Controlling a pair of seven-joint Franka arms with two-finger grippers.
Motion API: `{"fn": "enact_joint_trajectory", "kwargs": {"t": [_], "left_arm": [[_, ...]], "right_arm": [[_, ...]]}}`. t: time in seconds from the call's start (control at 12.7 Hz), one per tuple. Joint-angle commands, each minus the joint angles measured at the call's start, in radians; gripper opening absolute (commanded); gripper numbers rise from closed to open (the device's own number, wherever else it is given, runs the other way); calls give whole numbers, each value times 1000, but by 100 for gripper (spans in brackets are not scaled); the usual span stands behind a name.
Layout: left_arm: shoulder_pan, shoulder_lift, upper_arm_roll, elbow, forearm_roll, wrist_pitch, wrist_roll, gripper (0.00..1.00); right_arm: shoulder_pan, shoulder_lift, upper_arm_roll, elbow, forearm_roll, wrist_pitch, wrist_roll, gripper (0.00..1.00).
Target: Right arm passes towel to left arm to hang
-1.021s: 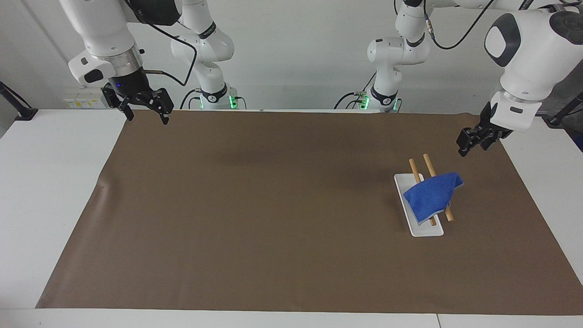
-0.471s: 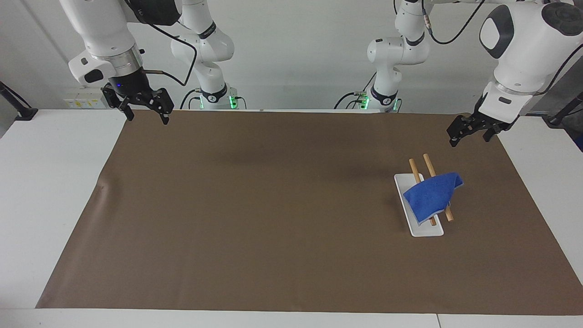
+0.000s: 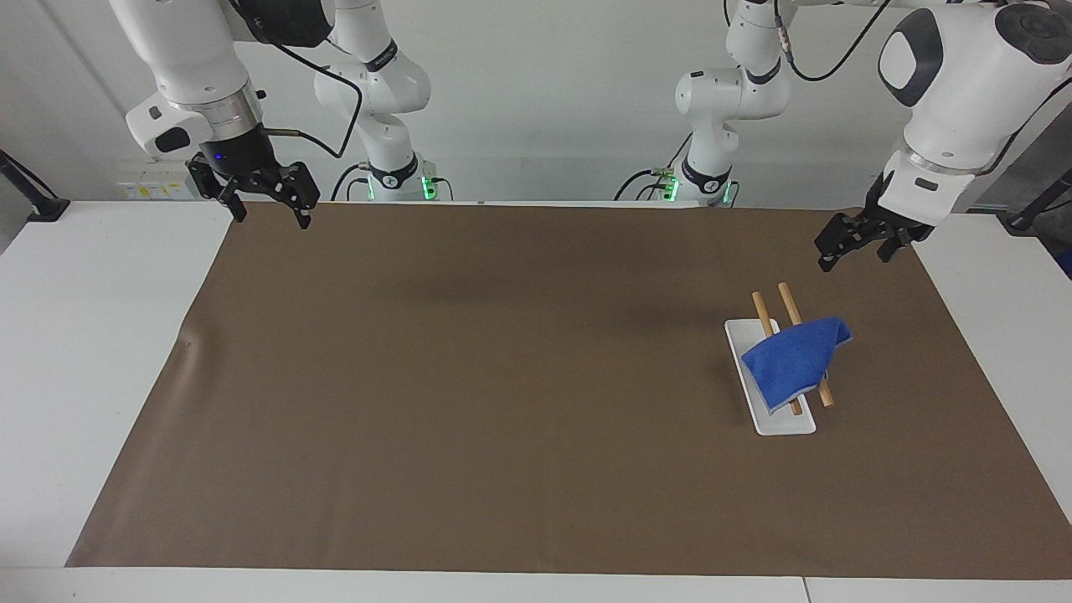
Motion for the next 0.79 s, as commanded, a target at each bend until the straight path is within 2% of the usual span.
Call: {"fn": "enact_joint_trajectory", "kwargs": {"t": [0.0, 0.39, 0.47, 0.55, 0.71], "left_arm": [[-19, -39, 7, -27, -11, 12, -12, 100], [-22, -42, 12, -15, -10, -8, -9, 100], [-25, -42, 13, -13, -8, -11, -9, 100], [-25, -42, 12, -6, -5, -14, -9, 100], [-25, -39, 10, 20, -1, -41, -9, 100]], "right_arm": [[-11, 3, 5, 12, 15, -21, -20, 100], [-14, 3, 7, 12, 24, -27, -29, 100], [-22, 3, 2, 13, 92, -40, -30, 100], [-25, 2, 1, 12, 105, -41, -30, 100], [-17, 0, 4, 10, 55, -42, -35, 100]]}}
